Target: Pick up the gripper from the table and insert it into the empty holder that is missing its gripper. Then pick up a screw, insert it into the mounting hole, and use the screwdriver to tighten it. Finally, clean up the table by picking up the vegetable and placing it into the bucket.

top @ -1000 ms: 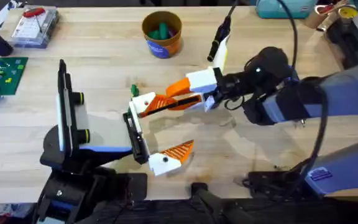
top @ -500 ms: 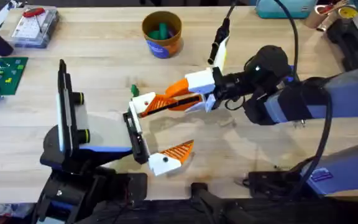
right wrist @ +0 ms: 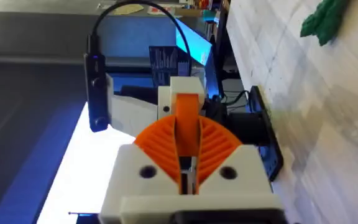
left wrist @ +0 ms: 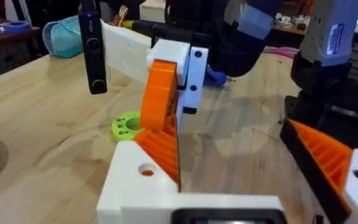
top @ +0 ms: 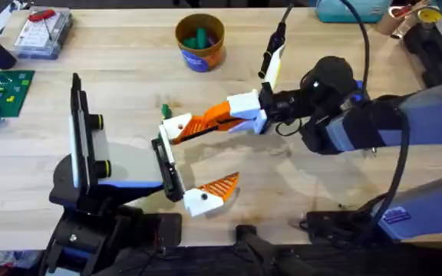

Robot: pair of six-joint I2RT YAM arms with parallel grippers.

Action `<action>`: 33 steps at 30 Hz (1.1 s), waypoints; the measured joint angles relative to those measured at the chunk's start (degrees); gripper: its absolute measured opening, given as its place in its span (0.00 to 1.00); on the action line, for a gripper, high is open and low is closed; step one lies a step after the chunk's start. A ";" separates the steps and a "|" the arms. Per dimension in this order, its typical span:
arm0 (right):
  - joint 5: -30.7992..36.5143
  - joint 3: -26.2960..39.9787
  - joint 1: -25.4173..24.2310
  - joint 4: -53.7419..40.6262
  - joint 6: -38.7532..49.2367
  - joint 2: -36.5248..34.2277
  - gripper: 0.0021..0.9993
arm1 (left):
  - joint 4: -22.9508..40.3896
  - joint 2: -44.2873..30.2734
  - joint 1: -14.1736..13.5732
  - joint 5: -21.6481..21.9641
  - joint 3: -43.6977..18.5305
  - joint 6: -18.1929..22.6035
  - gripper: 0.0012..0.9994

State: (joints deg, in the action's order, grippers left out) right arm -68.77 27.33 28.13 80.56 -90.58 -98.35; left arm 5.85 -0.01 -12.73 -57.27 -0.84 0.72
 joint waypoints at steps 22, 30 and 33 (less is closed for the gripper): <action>2.97 -0.13 1.34 0.06 0.41 -0.12 0.01 | -0.07 0.00 0.24 1.63 0.00 0.16 0.99; 3.65 -0.15 1.50 0.04 0.61 -0.15 0.01 | -0.11 0.00 0.30 1.98 0.00 0.16 0.99; 3.63 -0.15 1.50 0.04 0.61 -0.15 0.01 | -0.09 0.00 0.30 1.98 0.00 0.16 0.99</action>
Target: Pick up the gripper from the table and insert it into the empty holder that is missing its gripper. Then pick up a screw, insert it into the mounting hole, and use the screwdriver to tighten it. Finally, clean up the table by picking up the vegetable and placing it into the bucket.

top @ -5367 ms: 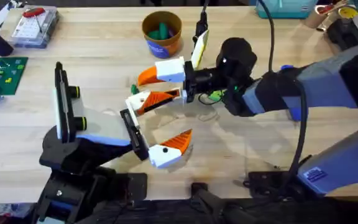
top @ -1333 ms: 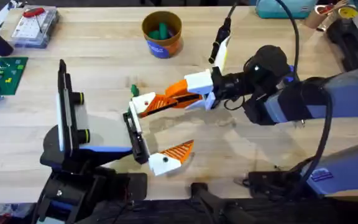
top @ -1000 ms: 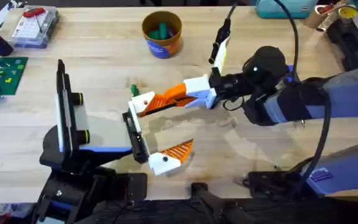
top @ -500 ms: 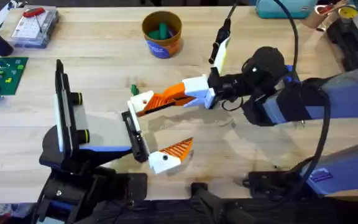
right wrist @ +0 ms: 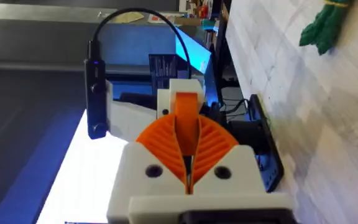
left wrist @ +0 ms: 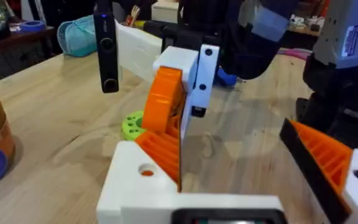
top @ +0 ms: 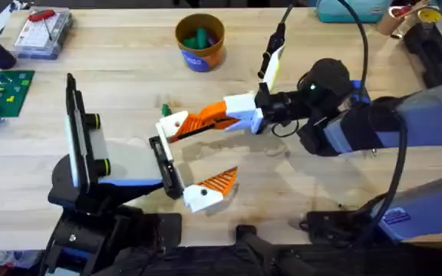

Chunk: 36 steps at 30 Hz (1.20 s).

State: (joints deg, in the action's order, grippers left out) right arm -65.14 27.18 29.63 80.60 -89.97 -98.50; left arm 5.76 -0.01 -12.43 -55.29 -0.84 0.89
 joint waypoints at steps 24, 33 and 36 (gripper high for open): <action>2.41 -2.17 0.09 4.48 0.54 0.00 0.01 | -0.05 0.00 -0.02 -0.50 0.00 0.83 0.99; 5.61 -3.70 0.30 5.54 0.39 0.00 0.01 | 0.05 0.00 -0.07 -0.75 0.00 0.37 0.99; 5.83 -3.74 0.33 5.56 0.39 0.00 0.01 | 0.03 0.00 -0.07 -0.69 0.00 0.36 0.99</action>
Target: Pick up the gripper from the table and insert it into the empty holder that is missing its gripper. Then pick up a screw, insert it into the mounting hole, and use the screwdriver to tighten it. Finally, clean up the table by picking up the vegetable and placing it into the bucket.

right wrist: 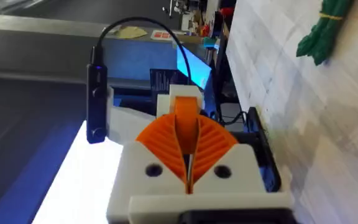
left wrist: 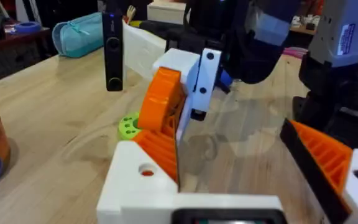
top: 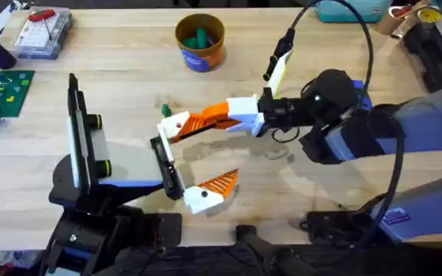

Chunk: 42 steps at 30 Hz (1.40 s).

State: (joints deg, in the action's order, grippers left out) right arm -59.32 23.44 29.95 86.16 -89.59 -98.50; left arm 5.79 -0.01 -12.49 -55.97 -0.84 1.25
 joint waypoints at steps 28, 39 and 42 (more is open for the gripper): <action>3.63 -0.39 2.10 0.10 0.05 0.01 0.01 | -0.08 0.00 0.11 1.56 0.00 -0.21 0.99; 3.81 -0.42 2.30 0.00 0.14 0.01 0.17 | -0.08 0.00 0.09 1.24 0.00 -0.18 0.99; 3.79 -0.42 3.07 -0.11 0.18 0.01 0.42 | 0.00 0.00 -0.26 -0.13 0.00 -0.19 0.99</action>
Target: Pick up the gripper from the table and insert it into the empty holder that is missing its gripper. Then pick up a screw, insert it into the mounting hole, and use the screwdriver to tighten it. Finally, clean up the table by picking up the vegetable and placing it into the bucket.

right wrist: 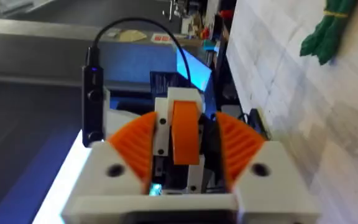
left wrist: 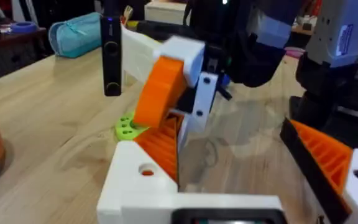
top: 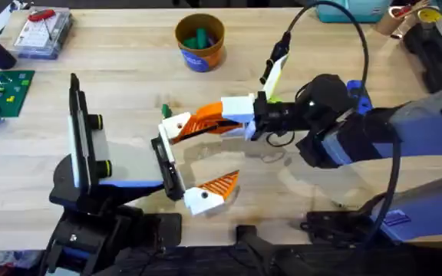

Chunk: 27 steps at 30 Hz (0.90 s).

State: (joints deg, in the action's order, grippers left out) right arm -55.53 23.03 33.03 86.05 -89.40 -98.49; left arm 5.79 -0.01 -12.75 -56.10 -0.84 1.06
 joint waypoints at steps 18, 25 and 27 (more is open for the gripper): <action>-0.59 0.00 -2.33 -0.09 0.54 0.22 1.00 | 0.12 0.00 -0.02 -1.16 0.01 0.00 0.99; -2.67 0.86 -11.75 -4.65 4.48 4.32 1.00 | 0.12 0.00 -0.02 -1.18 0.00 0.00 0.99; -3.75 2.92 -14.26 -9.95 6.96 5.13 1.00 | 0.12 0.00 -0.02 -1.18 0.00 0.00 0.99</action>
State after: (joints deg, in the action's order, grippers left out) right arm -59.28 25.94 18.77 76.10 -82.45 -93.36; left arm 5.91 -0.01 -12.78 -57.28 -0.84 1.06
